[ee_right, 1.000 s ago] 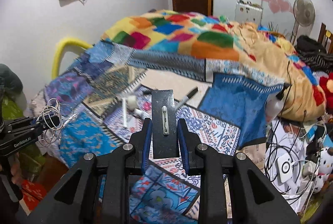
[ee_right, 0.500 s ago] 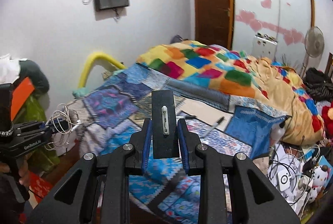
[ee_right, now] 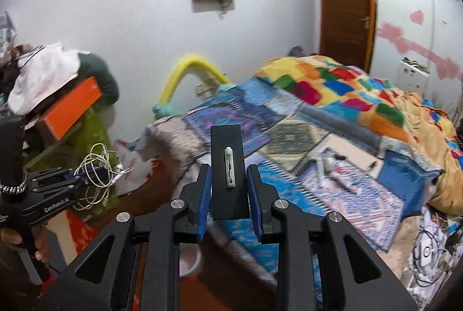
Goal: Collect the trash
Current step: 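Lift the cables and clip and carry them over the white bin, then open both tools to drop the cables and clip into the bin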
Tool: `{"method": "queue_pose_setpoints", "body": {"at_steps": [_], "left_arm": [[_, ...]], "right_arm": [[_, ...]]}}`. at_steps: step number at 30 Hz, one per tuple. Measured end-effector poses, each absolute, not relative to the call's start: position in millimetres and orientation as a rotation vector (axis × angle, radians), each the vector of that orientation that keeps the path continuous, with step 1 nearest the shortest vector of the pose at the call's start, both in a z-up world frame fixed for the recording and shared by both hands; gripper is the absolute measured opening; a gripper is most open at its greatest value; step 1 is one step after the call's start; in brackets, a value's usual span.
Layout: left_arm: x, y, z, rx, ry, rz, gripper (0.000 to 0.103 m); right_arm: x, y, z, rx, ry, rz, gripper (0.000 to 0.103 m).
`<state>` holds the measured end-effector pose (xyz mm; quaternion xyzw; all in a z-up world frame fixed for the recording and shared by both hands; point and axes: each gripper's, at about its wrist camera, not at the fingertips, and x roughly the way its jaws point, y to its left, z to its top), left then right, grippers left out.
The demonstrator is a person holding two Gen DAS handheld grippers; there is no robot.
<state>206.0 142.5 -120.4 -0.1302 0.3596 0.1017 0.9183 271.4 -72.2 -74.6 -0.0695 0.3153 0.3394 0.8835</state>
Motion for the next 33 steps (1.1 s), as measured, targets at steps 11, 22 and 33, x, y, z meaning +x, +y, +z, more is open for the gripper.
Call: {"method": "queue_pose_setpoints", "body": {"at_steps": [11, 22, 33], "left_arm": [[167, 183, -188, -0.31, 0.871, 0.296, 0.015], [169, 204, -282, -0.412, 1.083, 0.302, 0.015], [177, 218, -354, -0.516, 1.26, 0.305, 0.015]], "right_arm": [[248, 3, -132, -0.243, 0.804, 0.81, 0.023], [249, 66, -228, -0.386, 1.049, 0.868, 0.023], [261, 107, -294, -0.472, 1.248, 0.896, 0.023]]}}
